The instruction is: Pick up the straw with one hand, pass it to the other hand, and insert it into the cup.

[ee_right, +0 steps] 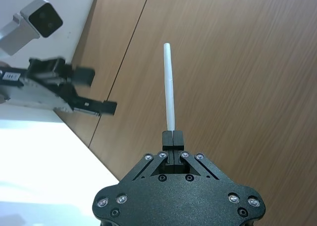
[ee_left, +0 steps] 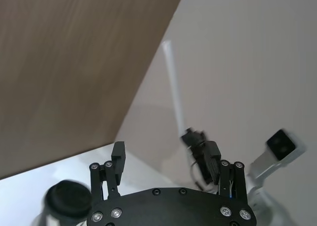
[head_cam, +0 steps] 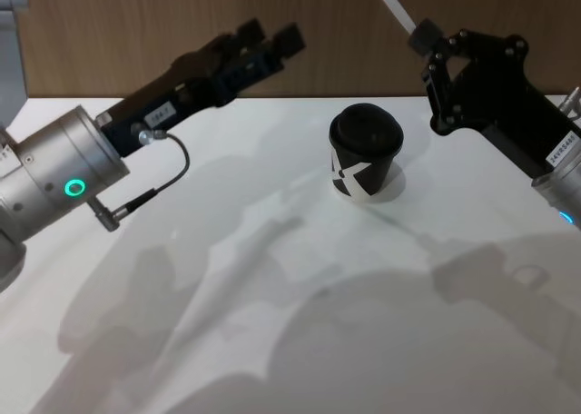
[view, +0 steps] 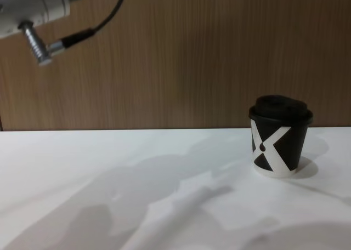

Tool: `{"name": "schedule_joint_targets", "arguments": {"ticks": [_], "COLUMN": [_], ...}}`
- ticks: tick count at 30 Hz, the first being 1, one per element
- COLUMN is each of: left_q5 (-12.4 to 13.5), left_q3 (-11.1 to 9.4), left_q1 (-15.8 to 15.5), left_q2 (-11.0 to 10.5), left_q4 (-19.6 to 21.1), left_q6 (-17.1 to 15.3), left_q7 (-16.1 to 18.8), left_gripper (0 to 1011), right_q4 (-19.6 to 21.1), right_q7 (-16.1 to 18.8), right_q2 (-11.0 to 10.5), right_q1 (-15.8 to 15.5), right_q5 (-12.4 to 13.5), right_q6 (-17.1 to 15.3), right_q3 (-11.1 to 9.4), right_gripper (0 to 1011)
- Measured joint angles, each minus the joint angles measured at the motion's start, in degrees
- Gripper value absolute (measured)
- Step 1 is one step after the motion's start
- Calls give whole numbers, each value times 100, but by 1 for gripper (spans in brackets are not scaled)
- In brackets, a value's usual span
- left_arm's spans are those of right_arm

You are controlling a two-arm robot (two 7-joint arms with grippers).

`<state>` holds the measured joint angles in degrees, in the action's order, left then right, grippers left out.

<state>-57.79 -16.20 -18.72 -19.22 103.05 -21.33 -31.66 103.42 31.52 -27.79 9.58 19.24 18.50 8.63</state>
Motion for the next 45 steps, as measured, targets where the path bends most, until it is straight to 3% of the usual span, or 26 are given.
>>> {"name": "schedule_joint_targets", "arguments": {"ticks": [6,12,45], "left_q5": [-307,-416,-559], "left_q3": [-25,-113,-617], "left_q1": [-79,-171,-671], "left_q2": [191,344,900], "left_q4": [26,-11,-626], "left_q6": [-89,-97,184], "left_q7": [-3,79,149], "left_gripper": [1000,1000,1000], "right_q4": [0,0,0], "right_q7": [0,0,0], "right_q2": [0,0,0], "right_q1": [0,0,0], "right_q5": [0,0,-1], "right_q6": [0,0,0], "right_q3": [0,0,-1], "right_gripper": [1,1,1]}}
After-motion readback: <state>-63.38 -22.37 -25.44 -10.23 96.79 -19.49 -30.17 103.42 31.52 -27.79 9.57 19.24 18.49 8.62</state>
